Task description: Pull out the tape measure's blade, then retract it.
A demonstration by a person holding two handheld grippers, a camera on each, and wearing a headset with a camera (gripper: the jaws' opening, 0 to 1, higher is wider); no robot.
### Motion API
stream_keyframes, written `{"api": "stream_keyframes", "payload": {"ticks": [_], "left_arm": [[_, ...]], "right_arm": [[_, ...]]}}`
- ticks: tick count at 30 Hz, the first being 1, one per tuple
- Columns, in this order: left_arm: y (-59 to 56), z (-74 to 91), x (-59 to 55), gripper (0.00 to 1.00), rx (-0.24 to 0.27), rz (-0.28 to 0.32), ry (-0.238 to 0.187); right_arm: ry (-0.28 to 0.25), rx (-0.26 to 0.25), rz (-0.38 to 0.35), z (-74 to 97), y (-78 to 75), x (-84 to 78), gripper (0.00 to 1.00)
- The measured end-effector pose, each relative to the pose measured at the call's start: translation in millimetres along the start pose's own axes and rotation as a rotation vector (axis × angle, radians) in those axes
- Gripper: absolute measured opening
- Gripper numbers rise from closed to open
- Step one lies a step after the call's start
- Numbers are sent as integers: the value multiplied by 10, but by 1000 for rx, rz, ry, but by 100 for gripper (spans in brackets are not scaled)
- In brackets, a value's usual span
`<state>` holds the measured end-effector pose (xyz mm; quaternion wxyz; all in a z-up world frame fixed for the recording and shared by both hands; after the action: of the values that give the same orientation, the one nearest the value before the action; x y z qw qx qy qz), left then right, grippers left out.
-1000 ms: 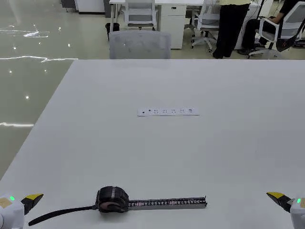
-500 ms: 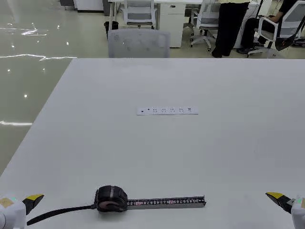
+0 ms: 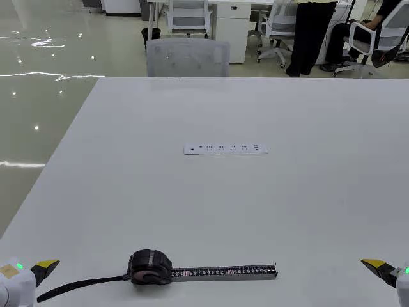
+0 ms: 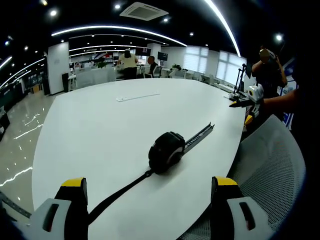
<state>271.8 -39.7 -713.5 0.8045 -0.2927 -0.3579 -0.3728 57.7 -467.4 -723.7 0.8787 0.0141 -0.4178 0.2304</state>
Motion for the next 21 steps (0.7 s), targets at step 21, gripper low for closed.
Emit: {"api": "stream_keyframes", "payload": {"ticks": [21], "left_arm": [[-255, -206, 147, 100, 27, 21, 17]], "right_arm": [[58, 82, 106, -146, 10, 127, 98]]}}
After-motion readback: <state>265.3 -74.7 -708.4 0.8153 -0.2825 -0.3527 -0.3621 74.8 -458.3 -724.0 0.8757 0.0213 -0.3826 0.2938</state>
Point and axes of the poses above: the centre of the closed fingertips' face, and the gripper's own axes: z roughly backward along the fingers, y roughly to its left, x roughly out of its top, the point moved 2 cm from there along z, roughly backward along the fingers, and after that the axes turned 9 degrees about z, right-handed, at the moved point
